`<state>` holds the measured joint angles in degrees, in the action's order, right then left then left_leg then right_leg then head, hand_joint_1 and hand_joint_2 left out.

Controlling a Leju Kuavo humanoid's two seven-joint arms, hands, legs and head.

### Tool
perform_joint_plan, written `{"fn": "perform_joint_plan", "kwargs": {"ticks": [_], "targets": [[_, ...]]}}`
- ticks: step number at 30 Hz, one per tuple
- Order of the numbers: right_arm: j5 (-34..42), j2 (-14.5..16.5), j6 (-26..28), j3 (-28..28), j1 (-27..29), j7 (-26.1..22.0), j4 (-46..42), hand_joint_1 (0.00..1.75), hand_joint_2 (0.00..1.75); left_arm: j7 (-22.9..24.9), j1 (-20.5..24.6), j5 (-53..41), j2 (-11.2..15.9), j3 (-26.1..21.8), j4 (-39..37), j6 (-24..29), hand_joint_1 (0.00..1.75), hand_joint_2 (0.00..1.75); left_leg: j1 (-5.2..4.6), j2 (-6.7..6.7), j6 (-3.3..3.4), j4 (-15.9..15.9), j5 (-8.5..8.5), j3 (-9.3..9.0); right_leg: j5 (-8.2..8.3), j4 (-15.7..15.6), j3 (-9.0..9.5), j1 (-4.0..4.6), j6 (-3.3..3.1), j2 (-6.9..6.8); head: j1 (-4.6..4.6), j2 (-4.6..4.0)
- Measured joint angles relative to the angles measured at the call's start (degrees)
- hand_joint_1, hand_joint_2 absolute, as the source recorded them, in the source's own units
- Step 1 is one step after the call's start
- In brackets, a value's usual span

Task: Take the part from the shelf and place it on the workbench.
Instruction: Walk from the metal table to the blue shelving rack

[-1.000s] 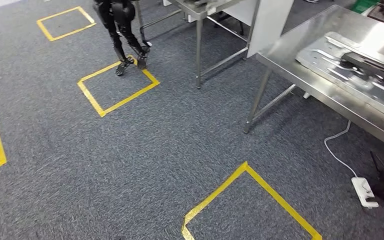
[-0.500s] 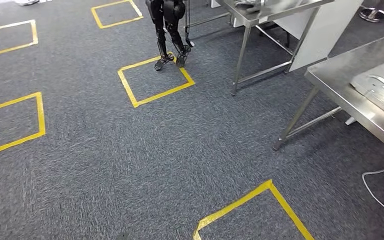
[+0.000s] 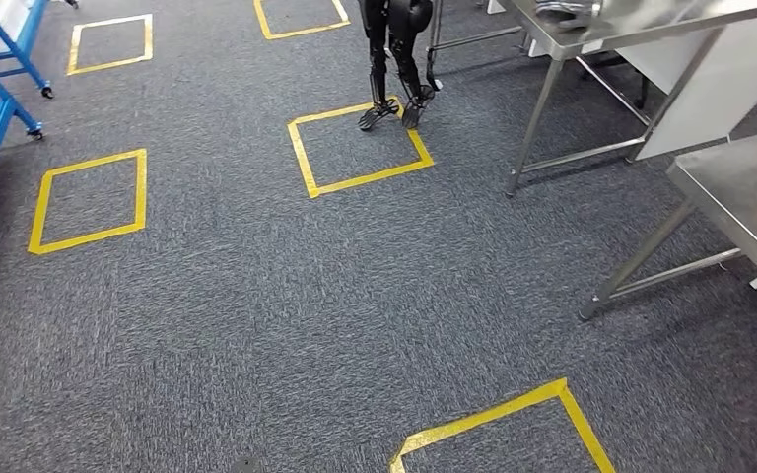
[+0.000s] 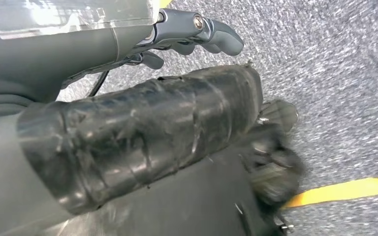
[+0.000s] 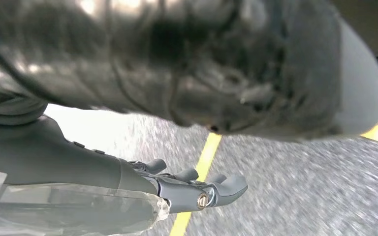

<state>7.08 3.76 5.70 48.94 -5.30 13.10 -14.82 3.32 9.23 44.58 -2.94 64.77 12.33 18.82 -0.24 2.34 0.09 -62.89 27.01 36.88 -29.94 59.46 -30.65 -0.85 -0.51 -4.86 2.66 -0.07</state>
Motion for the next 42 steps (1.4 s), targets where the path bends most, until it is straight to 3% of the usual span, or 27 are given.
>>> {"fn": "perform_joint_plan", "kwargs": {"ticks": [2, 4, 5, 7, 9, 11, 12, 13, 14, 16, 18, 19, 20, 21, 22, 24, 26, 27, 28, 29, 31, 33, 35, 36, 38, 40, 42], "targets": [[-0.27, -0.01, 0.34, 0.44, -0.14, -0.46, 0.0, 0.0, 0.0, -0.03, 0.26, -0.08, -0.08, 0.07, 0.0, -0.14, 0.0, 0.0, -0.66, 1.2, 0.66, 3.8, -0.8, -1.99, -0.34, -0.16, 0.41, 0.11, 0.59, -0.99, -0.03, 0.0], [-0.25, -0.01, 0.52, 0.8, -0.33, -0.72, -0.03, 0.0, 0.0, -0.01, 0.3, -0.36, -0.14, 0.28, 0.0, -0.46, 0.0, 0.0, -0.83, 0.04, 1.14, 4.34, -0.81, -2.1, -0.47, -0.67, 0.96, 0.21, 1.23, -2.0, -0.04, 0.0], [-0.23, -0.01, 0.56, 0.9, -0.41, -0.84, -0.05, 0.0, 0.0, 0.02, 0.21, -0.58, -0.2, 0.38, 0.0, -0.7, 0.0, 0.0, -0.68, -0.57, 1.35, 4.9, -1.0, -2.43, -0.64, -0.74, 1.22, 0.17, 1.53, -1.69, -0.09, 0.0], [-0.07, -0.07, 0.7, 1.02, -0.48, -1.22, -0.07, 0.0, 0.0, 0.11, 0.29, -1.24, -0.38, 0.55, 0.0, -1.16, 0.0, 0.0, -0.28, -1.74, 1.87, 6.16, -1.51, -3.34, -2.28, 1.6, 0.41, 0.15, 1.98, 0.95, -0.33, 0.0], [0.22, -0.19, 0.97, 1.13, -0.39, -1.63, -0.07, 0.0, 0.0, 0.09, 0.82, -1.79, -0.68, 0.84, 0.0, -1.44, 0.0, 0.0, -0.15, -2.98, 2.23, 6.55, -1.68, -3.65, -5.39, 8.32, -3.13, 0.11, 2.06, 3.89, -0.61, 0.0], [0.72, -0.26, 1.25, 1.3, -0.18, -2.02, -0.06, 0.0, 0.0, -0.17, 1.35, -2.0, -0.95, 1.23, 0.0, -1.58, 0.0, 0.0, -0.2, -4.56, 2.39, 6.44, -1.55, -3.74, -6.6, 13.95, -6.72, 0.14, 2.12, 4.58, -0.75, 0.0], [0.97, -0.27, 1.38, 1.37, -0.09, -2.23, -0.05, 0.0, 0.0, -0.3, 1.46, -1.97, -1.03, 1.36, 0.0, -1.67, 0.0, 0.0, -0.19, -5.43, 2.38, 6.34, -1.44, -3.86, -5.56, 14.1, -7.32, 0.1, 2.16, 4.68, -0.77, 0.0], [1.17, -0.29, 1.48, 1.42, -0.04, -2.43, -0.05, 0.0, 0.0, -0.37, 1.53, -1.85, -1.11, 1.43, 0.0, -1.77, 0.0, 0.0, -0.15, -6.34, 2.28, 6.16, -1.28, -3.98, -3.48, 12.09, -6.89, 0.0, 2.19, 4.95, -0.78, 0.0], [1.25, -0.33, 1.54, 1.46, -0.03, -2.63, -0.04, 0.0, 0.0, -0.38, 1.59, -1.71, -1.19, 1.48, 0.0, -1.85, 0.0, 0.0, -0.1, -7.18, 2.1, 5.89, -1.07, -4.05, -0.92, 8.57, -5.67, -0.17, 2.24, 5.78, -0.79, 0.0], [1.19, -0.4, 1.56, 1.72, -0.04, -2.96, -0.03, 0.0, 0.0, -0.4, 1.88, -1.39, -1.36, 1.5, 0.0, -1.92, 0.0, 0.0, -0.08, -8.68, 1.57, 5.12, -0.61, -3.77, 2.01, 2.27, -3.34, -0.57, 2.16, 8.64, -0.75, 0.0], [1.03, -0.42, 1.59, 2.13, -0.08, -3.34, -0.02, 0.0, 0.0, -0.54, 2.22, -1.23, -1.45, 1.55, 0.0, -1.92, 0.0, 0.0, 0.09, -9.96, 0.91, 4.75, -0.5, -3.25, 2.11, 0.34, -2.64, -0.54, 1.7, 9.87, -0.73, 0.0], [0.97, -0.41, 1.59, 2.32, -0.13, -3.49, -0.02, 0.0, 0.0, -0.61, 2.28, -1.14, -1.45, 1.66, 0.0, -1.9, 0.0, 0.0, 0.23, -10.62, 0.57, 4.81, -0.57, -3.03, 2.18, 0.17, -2.46, -0.5, 1.29, 9.22, -0.73, 0.0], [0.92, -0.42, 1.53, 2.47, -0.18, -3.6, -0.02, 0.0, 0.0, -0.7, 2.26, -1.06, -1.45, 1.83, 0.0, -1.85, 0.0, 0.0, 0.29, -10.34, 0.31, 4.73, -0.52, -2.89, 2.27, -0.09, -2.19, -0.47, 0.89, 8.52, -0.73, 0.0], [0.91, -0.43, 1.41, 2.6, -0.23, -3.68, -0.01, 0.0, 0.0, -0.78, 2.22, -1.0, -1.45, 2.01, 0.0, -1.8, 0.0, 0.0, 0.21, -9.12, 0.04, 4.16, -0.13, -2.57, 2.38, -0.4, -1.88, -0.46, 0.5, 7.83, -0.59, 0.0], [0.91, -0.45, 1.26, 2.69, -0.23, -3.75, 0.01, 0.0, 0.0, -0.88, 2.25, -0.95, -1.45, 2.18, 0.0, -1.75, 0.0, 0.0, 0.15, -7.28, -0.16, 2.67, 0.73, -1.81, 2.48, -0.7, -1.58, -0.48, 0.18, 7.09, -0.45, 0.0], [0.92, -0.49, 0.93, 2.87, -0.23, -3.86, 0.02, 0.0, 0.0, -1.13, 2.46, -0.93, -1.46, 2.32, 0.0, -1.72, 0.0, 0.0, 0.18, -3.65, -0.55, -3.36, 3.68, 1.25, 2.39, -0.95, -1.24, -0.26, -0.29, 5.37, -0.19, 0.0], [0.89, -0.5, 0.74, 3.05, -0.2, -3.84, 0.03, 0.0, 0.0, -1.29, 2.6, -0.87, -1.51, 2.36, 0.0, -1.75, 0.0, 0.0, 0.45, -2.8, -0.89, -9.91, 5.94, 4.87, 2.08, -0.94, -1.02, -0.1, -0.54, 3.39, -0.19, 0.0], [0.87, -0.51, 0.68, 3.16, -0.19, -3.81, 0.03, 0.0, 0.0, -1.31, 2.57, -0.83, -1.54, 2.37, 0.0, -1.77, 0.0, 0.0, 0.59, -2.72, -1.01, -11.08, 5.76, 5.62, 1.91, -0.92, -0.9, -0.08, -0.54, 2.45, -0.17, 0.0], [0.84, -0.52, 0.67, 3.28, -0.18, -3.78, 0.04, 0.0, 0.0, -1.32, 2.53, -0.79, -1.56, 2.38, 0.0, -1.79, 0.0, 0.0, 0.7, -2.6, -1.06, -10.15, 4.56, 5.3, 1.73, -0.89, -0.75, -0.07, -0.47, 1.61, -0.17, 0.0], [0.8, -0.53, 0.67, 3.4, -0.18, -3.73, 0.05, 0.0, 0.0, -1.32, 2.51, -0.77, -1.56, 2.38, 0.0, -1.81, 0.0, 0.0, 0.78, -2.23, -1.04, -7.18, 2.56, 3.85, 1.52, -0.86, -0.54, -0.08, -0.33, 0.81, -0.16, 0.0], [0.65, -0.56, 0.66, 3.61, -0.2, -3.62, 0.08, 0.0, 0.0, -1.35, 2.56, -0.76, -1.58, 2.4, 0.0, -1.84, 0.0, 0.0, 0.54, -0.18, -0.76, 0.51, -0.68, -0.12, 0.96, -0.79, 0.02, 0.05, 0.17, -0.64, -0.17, 0.0], [0.37, -0.63, 0.66, 3.77, -0.33, -3.56, 0.1, 0.0, 0.0, -1.42, 2.64, -0.77, -1.65, 2.43, 0.0, -1.86, 0.0, 0.0, 0.02, 0.9, -0.19, 4.29, -1.41, -2.1, 0.5, -0.83, 0.49, 0.21, 0.87, -1.79, -0.3, 0.0], [0.03, -0.67, 0.64, 3.95, -0.49, -3.55, 0.11, 0.0, 0.0, -1.46, 2.64, -0.78, -1.71, 2.44, 0.0, -1.88, 0.0, 0.0, -0.2, -0.34, 0.5, 4.62, -1.33, -2.22, 0.19, -0.97, 0.9, 0.19, 1.62, -2.68, -0.44, 0.0], [-0.1, -0.72, 0.63, 4.06, -0.54, -3.55, 0.11, 0.0, 0.0, -1.49, 2.61, -0.78, -1.75, 2.44, 0.0, -1.9, 0.0, 0.0, -0.12, -1.0, 0.78, 4.86, -1.41, -2.35, -0.13, -0.76, 1.0, 0.06, 1.97, -2.39, -0.49, 0.0], [-0.15, -0.81, 0.55, 4.3, -0.54, -3.54, 0.13, 0.0, 0.0, -1.51, 2.72, -0.86, -1.82, 2.46, 0.0, -2.15, 0.0, 0.0, 0.15, -2.2, 1.42, 5.31, -1.64, -2.67, -2.23, 2.55, -0.5, -0.12, 2.37, 0.53, -0.67, 0.0], [0.31, -0.85, 0.45, 4.51, -0.44, -3.47, 0.13, 0.0, 0.0, -1.16, 2.99, -1.29, -1.89, 2.56, 0.0, -2.64, 0.0, 0.0, 0.08, -3.38, 1.88, 5.34, -1.63, -2.69, -5.52, 10.05, -4.6, -0.09, 2.32, 3.67, -0.89, 0.0], [0.97, -0.85, 0.34, 4.67, -0.27, -3.38, 0.13, 0.0, 0.0, -0.47, 3.18, -1.89, -1.91, 2.9, 0.0, -3.01, 0.0, 0.0, -0.1, -4.94, 2.08, 5.3, -1.56, -2.76, -6.19, 15.06, -7.96, -0.05, 2.08, 4.47, -0.95, 0.0]]}}
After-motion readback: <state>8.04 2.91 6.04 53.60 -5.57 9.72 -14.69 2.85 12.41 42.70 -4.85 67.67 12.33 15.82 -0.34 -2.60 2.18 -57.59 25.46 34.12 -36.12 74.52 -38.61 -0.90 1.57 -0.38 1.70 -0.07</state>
